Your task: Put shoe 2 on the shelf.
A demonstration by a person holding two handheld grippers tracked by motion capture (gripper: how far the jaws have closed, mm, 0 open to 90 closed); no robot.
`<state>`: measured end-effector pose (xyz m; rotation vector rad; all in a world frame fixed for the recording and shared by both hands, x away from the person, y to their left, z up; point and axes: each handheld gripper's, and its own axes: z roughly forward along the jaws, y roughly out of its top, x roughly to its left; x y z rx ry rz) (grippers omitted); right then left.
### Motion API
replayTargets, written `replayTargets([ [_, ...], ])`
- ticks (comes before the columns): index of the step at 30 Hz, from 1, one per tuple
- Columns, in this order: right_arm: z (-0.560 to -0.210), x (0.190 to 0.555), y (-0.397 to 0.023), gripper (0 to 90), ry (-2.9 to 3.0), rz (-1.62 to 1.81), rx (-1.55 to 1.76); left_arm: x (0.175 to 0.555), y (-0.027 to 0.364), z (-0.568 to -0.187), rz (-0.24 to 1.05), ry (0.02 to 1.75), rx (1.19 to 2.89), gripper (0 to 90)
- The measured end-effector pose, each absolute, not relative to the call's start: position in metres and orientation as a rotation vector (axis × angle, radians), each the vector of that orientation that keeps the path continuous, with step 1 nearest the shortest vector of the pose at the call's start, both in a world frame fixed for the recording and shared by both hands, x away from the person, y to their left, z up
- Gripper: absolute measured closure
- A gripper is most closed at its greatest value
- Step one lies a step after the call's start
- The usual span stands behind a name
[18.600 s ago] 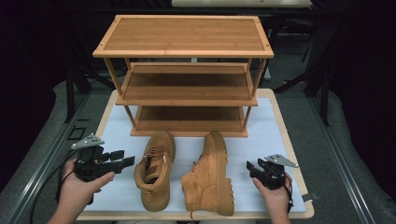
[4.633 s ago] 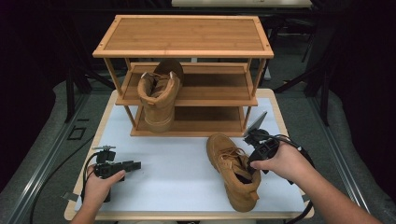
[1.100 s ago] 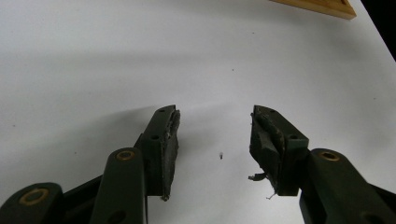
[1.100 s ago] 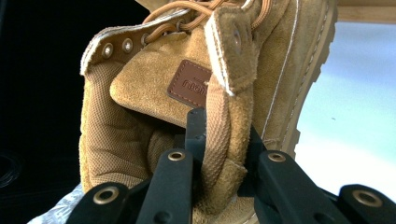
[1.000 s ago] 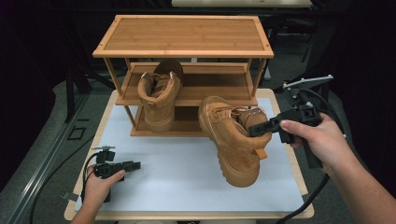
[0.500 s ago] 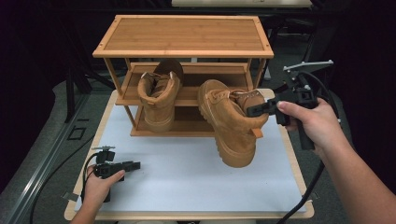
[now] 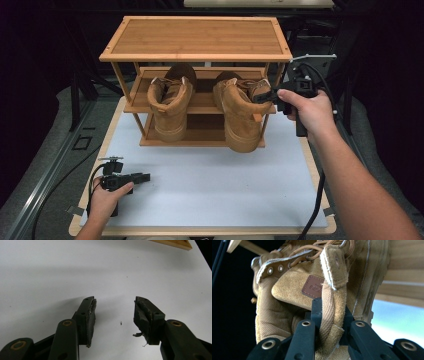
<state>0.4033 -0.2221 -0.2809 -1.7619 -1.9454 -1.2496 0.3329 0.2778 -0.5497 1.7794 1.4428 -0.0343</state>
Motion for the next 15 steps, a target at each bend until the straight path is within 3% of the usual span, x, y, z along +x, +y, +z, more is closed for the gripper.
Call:
replayTargets([
  [15,-0.297,0.431,-0.185,79.8,-1.911,-1.348,-1.827,0.333,0.279,-0.550,-0.029,1.443,1.780,51.3],
])
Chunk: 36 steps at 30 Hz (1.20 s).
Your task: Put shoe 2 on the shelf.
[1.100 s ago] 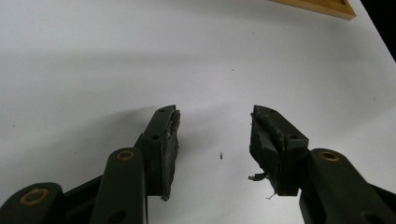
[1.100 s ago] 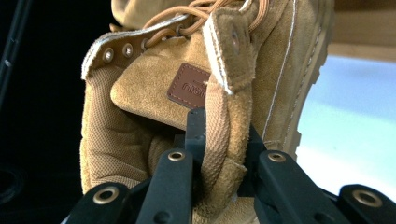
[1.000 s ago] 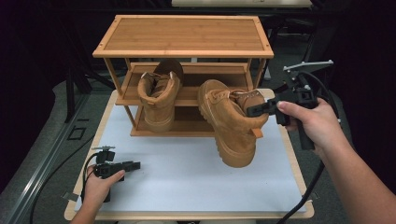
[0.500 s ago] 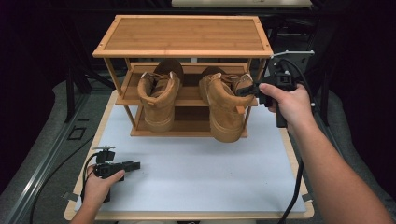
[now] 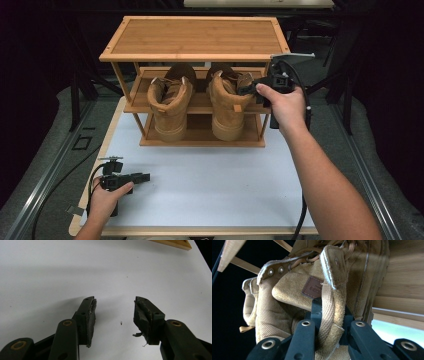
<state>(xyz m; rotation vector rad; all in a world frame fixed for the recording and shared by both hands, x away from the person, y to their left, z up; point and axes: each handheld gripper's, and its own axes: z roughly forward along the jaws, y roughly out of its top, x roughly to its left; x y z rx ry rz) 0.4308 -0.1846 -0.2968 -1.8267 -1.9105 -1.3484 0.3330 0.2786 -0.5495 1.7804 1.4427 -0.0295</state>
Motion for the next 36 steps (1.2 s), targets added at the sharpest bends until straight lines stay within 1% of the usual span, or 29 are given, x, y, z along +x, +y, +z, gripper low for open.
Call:
replayTargets([
  [4,-0.305,0.432,-0.178,79.3,-1.913,-1.394,-1.807,0.333,0.279,-0.549,-0.030,1.445,1.781,51.2],
  [8,-0.305,0.428,-0.175,77.4,-1.923,-1.383,-1.824,0.333,0.278,-0.550,-0.032,1.438,1.791,51.2],
  [15,-0.304,0.424,-0.170,62.4,-2.004,-1.398,-1.829,0.333,0.277,-0.548,-0.021,1.436,1.779,51.3],
  [18,-0.303,0.423,-0.168,59.8,-2.035,-1.399,-1.836,0.334,0.277,-0.549,-0.018,1.437,1.778,51.6],
  [19,-0.302,0.422,-0.167,57.7,-2.041,-1.394,-1.837,0.335,0.277,-0.548,-0.015,1.434,1.782,51.6],
  [22,-0.295,0.419,-0.169,56.3,-2.041,-1.408,-1.816,0.337,0.278,-0.545,-0.004,1.434,1.780,51.6],
  [28,-0.283,0.412,-0.180,57.3,-2.035,-1.428,-1.785,0.342,0.276,-0.520,0.041,1.385,1.781,51.3],
  [31,-0.277,0.405,-0.190,57.1,-2.015,-1.436,-1.746,0.347,0.274,-0.501,0.067,1.350,1.790,51.3],
  [36,-0.274,0.394,-0.213,56.9,-1.986,-1.501,-1.725,0.353,0.268,-0.463,0.154,1.262,1.798,51.2],
])
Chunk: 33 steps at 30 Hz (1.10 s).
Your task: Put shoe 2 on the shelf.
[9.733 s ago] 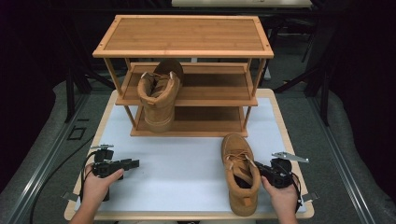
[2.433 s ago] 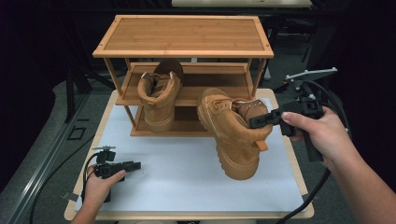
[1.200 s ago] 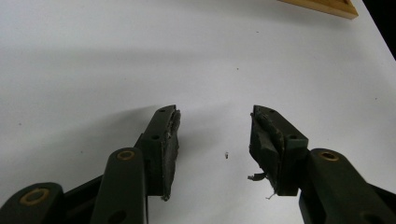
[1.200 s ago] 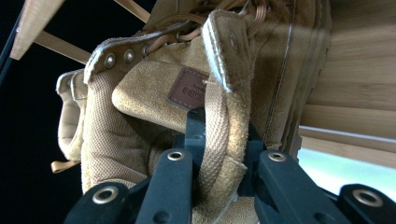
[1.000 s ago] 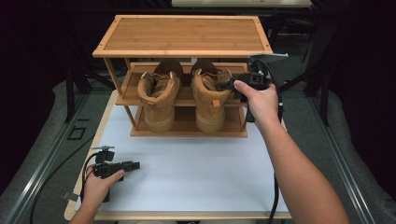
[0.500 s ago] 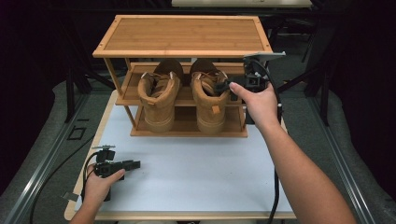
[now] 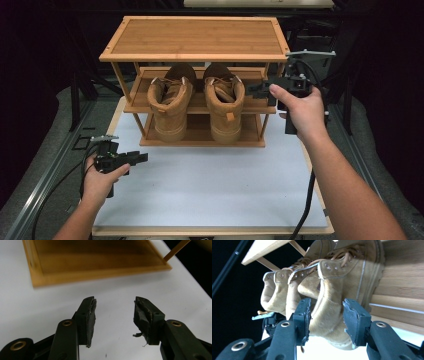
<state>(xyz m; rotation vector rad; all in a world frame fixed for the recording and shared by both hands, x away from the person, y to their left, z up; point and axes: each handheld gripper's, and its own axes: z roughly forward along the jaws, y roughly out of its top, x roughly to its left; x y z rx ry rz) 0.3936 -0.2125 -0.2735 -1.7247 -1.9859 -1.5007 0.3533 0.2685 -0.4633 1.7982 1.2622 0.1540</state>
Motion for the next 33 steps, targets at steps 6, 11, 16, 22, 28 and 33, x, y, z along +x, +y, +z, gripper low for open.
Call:
replayTargets([
  [6,-0.294,0.390,-0.230,56.9,-2.057,-1.545,-1.734,0.364,0.264,-0.427,0.225,1.203,1.729,51.2],
  [11,-0.329,0.401,-0.226,71.4,-2.133,-1.527,-1.740,0.382,0.253,-0.414,0.220,1.200,1.714,70.5],
  [16,-0.367,0.415,-0.215,87.0,-2.068,-1.529,-1.737,0.403,0.248,-0.408,0.225,1.218,1.672,84.5],
  [22,-0.389,0.428,-0.208,89.6,-1.946,-1.571,-1.752,0.422,0.244,-0.404,0.215,1.223,1.612,89.1],
  [28,-0.397,0.434,-0.205,90.0,-1.863,-1.587,-1.778,0.430,0.233,-0.405,0.178,1.200,1.566,89.5],
  [33,-0.402,0.437,-0.203,90.0,-1.839,-1.618,-1.786,0.433,0.226,-0.402,0.227,1.238,1.575,90.0],
])
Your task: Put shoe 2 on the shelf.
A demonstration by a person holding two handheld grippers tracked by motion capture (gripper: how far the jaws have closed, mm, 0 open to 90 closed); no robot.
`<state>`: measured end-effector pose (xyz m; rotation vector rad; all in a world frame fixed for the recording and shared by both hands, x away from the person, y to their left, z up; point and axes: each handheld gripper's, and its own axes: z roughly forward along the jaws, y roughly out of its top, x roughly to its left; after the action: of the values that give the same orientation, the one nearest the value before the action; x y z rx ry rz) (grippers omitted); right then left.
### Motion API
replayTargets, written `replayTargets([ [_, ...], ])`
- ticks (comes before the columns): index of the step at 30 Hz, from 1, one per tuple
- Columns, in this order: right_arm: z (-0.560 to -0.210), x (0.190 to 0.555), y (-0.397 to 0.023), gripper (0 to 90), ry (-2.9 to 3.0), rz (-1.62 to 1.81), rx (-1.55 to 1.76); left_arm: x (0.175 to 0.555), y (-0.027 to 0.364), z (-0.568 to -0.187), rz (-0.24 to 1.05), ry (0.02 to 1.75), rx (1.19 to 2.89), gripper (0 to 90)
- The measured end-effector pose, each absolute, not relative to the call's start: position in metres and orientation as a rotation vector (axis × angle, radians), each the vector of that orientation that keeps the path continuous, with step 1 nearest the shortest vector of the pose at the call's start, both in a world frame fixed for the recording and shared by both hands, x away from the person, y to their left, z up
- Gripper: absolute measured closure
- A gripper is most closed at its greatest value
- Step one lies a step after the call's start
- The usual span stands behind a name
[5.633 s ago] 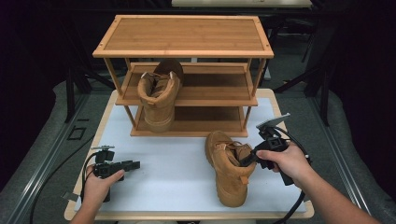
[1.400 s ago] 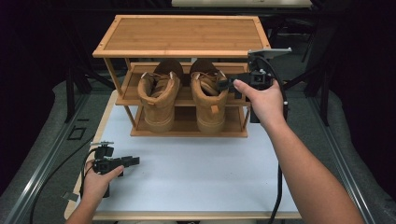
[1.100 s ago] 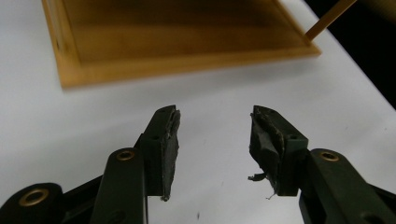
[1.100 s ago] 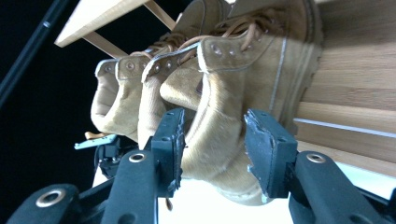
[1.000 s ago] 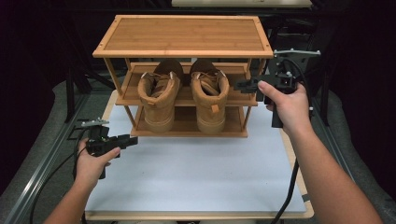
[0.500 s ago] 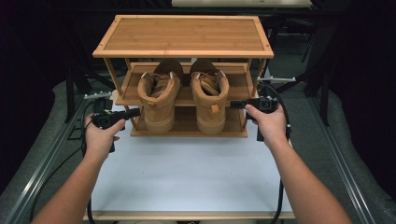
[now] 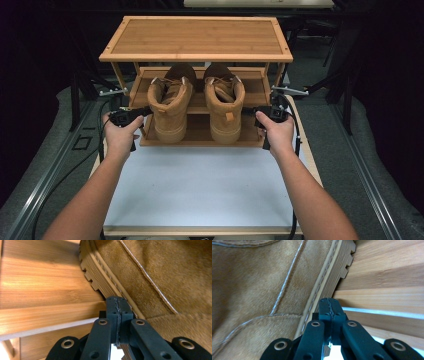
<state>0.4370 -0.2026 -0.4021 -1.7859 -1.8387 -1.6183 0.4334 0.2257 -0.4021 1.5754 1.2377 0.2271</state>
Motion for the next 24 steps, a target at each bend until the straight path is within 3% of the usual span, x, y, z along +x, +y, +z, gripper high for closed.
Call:
replayTargets([
  [6,-0.408,0.441,-0.198,90.0,-1.773,-1.619,-1.741,0.438,0.222,-0.403,0.171,1.213,1.581,90.0],
  [10,-0.406,0.440,-0.192,90.0,-1.822,-1.627,-1.794,0.439,0.215,-0.402,0.209,1.225,1.585,90.0],
  [24,-0.405,0.439,-0.184,90.0,-1.808,-1.628,-1.799,0.437,0.201,-0.401,0.165,1.204,1.612,90.0],
])
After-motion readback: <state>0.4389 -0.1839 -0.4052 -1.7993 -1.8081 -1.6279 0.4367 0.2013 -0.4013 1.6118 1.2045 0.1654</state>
